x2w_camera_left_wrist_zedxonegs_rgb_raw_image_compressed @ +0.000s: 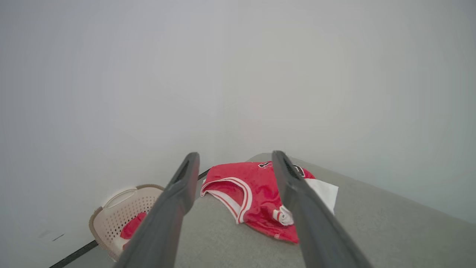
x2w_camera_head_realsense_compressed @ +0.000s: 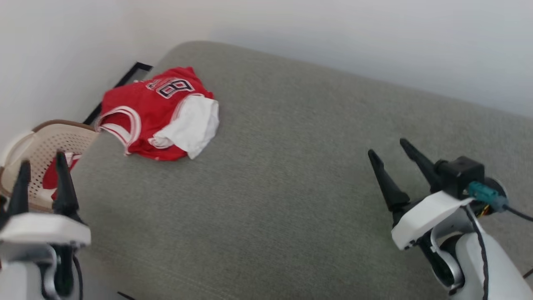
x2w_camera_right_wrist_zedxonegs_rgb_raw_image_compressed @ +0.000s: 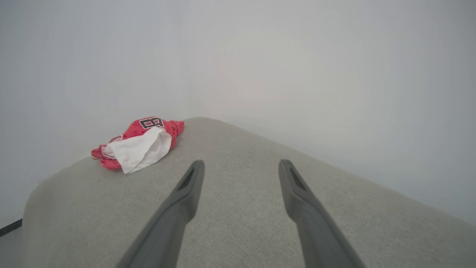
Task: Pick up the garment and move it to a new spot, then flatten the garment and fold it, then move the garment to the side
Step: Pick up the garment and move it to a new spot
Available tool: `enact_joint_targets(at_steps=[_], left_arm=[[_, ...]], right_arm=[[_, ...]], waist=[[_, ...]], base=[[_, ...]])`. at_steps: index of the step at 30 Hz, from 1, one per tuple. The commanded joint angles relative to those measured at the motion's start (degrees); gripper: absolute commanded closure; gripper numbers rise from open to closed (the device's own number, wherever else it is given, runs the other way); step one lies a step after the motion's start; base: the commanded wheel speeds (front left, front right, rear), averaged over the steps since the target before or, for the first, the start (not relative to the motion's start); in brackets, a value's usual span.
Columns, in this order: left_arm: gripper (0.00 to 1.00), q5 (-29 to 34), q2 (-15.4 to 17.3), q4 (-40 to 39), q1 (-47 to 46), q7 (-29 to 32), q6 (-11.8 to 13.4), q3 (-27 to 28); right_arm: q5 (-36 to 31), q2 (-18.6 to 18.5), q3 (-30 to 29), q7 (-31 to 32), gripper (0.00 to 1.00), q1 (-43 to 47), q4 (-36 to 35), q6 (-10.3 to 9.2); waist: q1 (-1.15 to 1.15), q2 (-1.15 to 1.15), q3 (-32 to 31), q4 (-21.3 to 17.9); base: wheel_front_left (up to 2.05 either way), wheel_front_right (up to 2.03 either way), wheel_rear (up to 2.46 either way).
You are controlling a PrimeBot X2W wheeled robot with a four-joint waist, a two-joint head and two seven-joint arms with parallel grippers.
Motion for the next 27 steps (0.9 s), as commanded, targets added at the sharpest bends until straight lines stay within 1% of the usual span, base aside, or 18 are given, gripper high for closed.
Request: enact_joint_targets(at_steps=[1, 2, 4, 6, 11, 12, 16, 22, 25, 27], left_arm=[[0.0, -0.3, 1.0, 1.7, -3.5, 0.1, -0.6, -0.2], [0.0, -1.0, 1.0, 2.7, -5.5, 0.2, -0.9, -0.3], [0.0, -1.4, 2.5, 5.4, -9.0, 0.6, -1.3, -0.4], [0.0, -2.7, 3.2, 8.1, -13.2, 0.7, -1.9, -0.2], [0.0, -5.3, 6.3, 17.8, -23.3, 2.1, -3.2, -1.2], [0.0, -5.3, 6.3, 17.8, -23.3, 2.1, -3.2, -1.2], [0.0, -7.8, 8.6, 26.7, -31.0, 3.7, -3.8, -2.3], [0.0, -11.4, 10.2, 38.6, -40.1, 8.7, -4.0, -5.3], [0.0, -13.5, 10.7, 44.2, -43.4, 12.9, -4.0, -6.4], [0.0, -14.5, 10.8, 48.8, -45.5, 17.1, -4.0, -6.7]], right_arm=[[-0.9, -0.4, -0.4, 1.0, 0.0, -1.4, -1.4, -0.02], [-1.0, -0.6, -0.8, 1.3, 0.0, -1.8, -2.1, -0.02], [-1.8, -0.9, -1.0, 2.3, 0.0, -2.8, -3.7, -0.02], [-2.3, -1.1, -1.4, 3.2, 0.0, -4.1, -5.3, -0.02], [-4.0, -1.4, -2.0, 5.0, 0.0, -6.9, -9.0, -0.02], [-4.0, -1.4, -2.0, 5.0, 0.0, -6.9, -9.0, -0.02], [-5.0, -1.4, -2.3, 6.5, 0.0, -8.7, -11.6, -0.02], [-6.1, -1.5, -2.5, 8.6, 0.0, -10.8, -14.5, -0.02], [-6.6, -1.7, -2.7, 9.5, 0.0, -11.5, -15.8, -0.02], [-6.8, -1.7, -2.7, 10.2, 0.0, -11.9, -16.7, -0.02]], waist=[[0.0, 0.0, 3.8, -2.9], [0.0, 0.0, 4.8, -3.5], [0.0, 0.0, 7.3, -5.1], [0.0, 0.0, 10.0, -6.5], [0.0, 0.0, 16.7, -9.6], [0.0, 0.0, 16.7, -9.6], [0.0, 0.0, 21.6, -11.5], [0.0, 0.0, 26.9, -13.2], [0.0, 0.0, 28.7, -13.8], [0.0, 0.0, 29.7, -14.1]], base=[[0.0, 0.0, 0.0], [0.0, 0.0, 0.0], [0.0, 0.0, 0.0], [0.0, 0.0, 0.0], [0.0, 0.0, 0.0], [0.0, 0.0, 0.0], [0.0, 0.0, 0.0], [0.0, 0.0, 0.0], [0.0, 0.0, 0.0], [0.0, 0.0, 0.0]])
